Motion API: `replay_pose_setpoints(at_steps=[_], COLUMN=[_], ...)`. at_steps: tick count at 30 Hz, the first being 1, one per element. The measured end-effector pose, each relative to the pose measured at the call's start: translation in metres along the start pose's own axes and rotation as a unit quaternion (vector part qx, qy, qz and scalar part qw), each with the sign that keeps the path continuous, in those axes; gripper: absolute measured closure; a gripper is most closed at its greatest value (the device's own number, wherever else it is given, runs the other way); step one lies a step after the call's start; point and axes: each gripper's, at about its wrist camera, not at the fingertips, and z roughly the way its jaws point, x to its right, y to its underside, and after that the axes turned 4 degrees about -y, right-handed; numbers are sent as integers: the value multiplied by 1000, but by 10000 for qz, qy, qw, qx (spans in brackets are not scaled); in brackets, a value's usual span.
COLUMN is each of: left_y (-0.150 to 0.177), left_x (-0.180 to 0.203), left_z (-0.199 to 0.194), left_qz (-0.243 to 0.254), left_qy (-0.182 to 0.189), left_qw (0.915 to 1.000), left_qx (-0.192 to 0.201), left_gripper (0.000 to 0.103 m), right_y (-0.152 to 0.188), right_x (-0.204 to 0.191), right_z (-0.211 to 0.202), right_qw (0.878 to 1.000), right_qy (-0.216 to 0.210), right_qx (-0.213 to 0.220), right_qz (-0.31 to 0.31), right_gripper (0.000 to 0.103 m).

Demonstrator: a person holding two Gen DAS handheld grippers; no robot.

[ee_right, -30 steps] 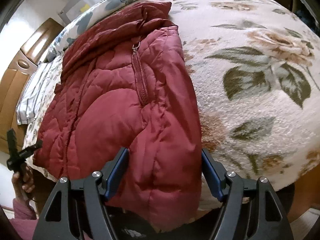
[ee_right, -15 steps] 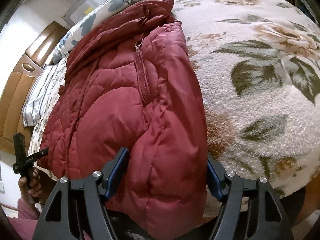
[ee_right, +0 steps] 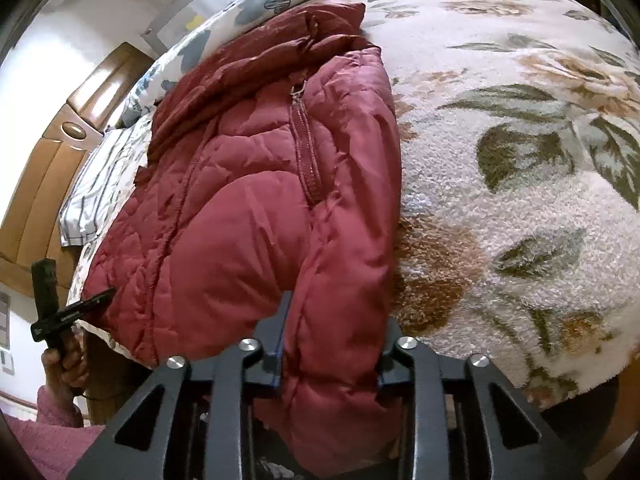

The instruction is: Fold large clothes

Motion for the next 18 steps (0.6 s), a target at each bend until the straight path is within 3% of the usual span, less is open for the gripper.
replay_pose_setpoints(at_steps=[9, 18], left_y=[-1, -45], left_x=[5, 11], left_z=[-18, -59], left_qz=[87, 108], left_qy=[235, 382], left_qw=[9997, 9959], left_qx=[68, 819], left_gripper=[86, 88], right_y=[-3, -39], right_x=[-5, -25], right_z=[-24, -58], right_qw=[9995, 9926], right_qy=[-251, -743], right_qx=[76, 872], right_qz=[-172, -392], right_gripper=[81, 82])
